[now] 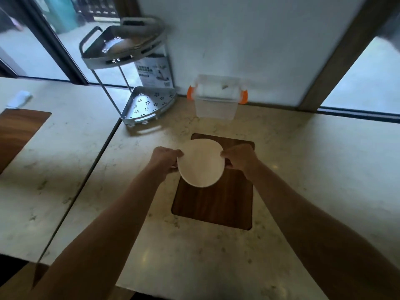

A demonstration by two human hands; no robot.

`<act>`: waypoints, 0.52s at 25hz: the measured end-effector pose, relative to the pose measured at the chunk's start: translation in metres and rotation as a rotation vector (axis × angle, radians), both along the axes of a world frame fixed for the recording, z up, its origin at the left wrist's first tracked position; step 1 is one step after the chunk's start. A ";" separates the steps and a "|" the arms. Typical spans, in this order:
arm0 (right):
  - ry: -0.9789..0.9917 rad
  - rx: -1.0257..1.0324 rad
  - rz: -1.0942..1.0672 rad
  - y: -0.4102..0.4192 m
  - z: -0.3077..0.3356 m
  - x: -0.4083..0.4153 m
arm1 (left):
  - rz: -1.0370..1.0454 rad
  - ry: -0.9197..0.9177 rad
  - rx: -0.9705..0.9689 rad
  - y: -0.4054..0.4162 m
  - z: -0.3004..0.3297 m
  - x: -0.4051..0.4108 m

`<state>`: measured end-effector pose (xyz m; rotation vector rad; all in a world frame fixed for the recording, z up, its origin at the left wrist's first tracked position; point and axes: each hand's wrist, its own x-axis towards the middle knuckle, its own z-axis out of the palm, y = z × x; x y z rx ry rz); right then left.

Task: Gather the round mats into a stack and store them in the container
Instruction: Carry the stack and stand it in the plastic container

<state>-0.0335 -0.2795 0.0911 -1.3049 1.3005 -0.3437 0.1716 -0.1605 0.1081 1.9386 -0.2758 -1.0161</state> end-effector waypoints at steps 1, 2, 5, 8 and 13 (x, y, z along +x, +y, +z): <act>-0.010 -0.007 -0.002 -0.007 0.004 -0.001 | -0.014 -0.001 -0.009 -0.008 0.003 0.001; -0.012 -0.015 -0.015 -0.013 0.007 0.000 | -0.032 0.002 -0.019 -0.015 0.007 0.004; 0.102 -0.100 -0.049 -0.031 0.027 0.015 | -0.120 0.032 -0.059 -0.043 0.019 0.018; 0.107 -0.168 -0.133 -0.052 0.045 0.030 | -0.223 0.056 -0.116 -0.070 0.034 0.033; 0.114 -0.236 -0.172 -0.090 0.067 0.047 | -0.322 0.076 -0.201 -0.114 0.052 0.059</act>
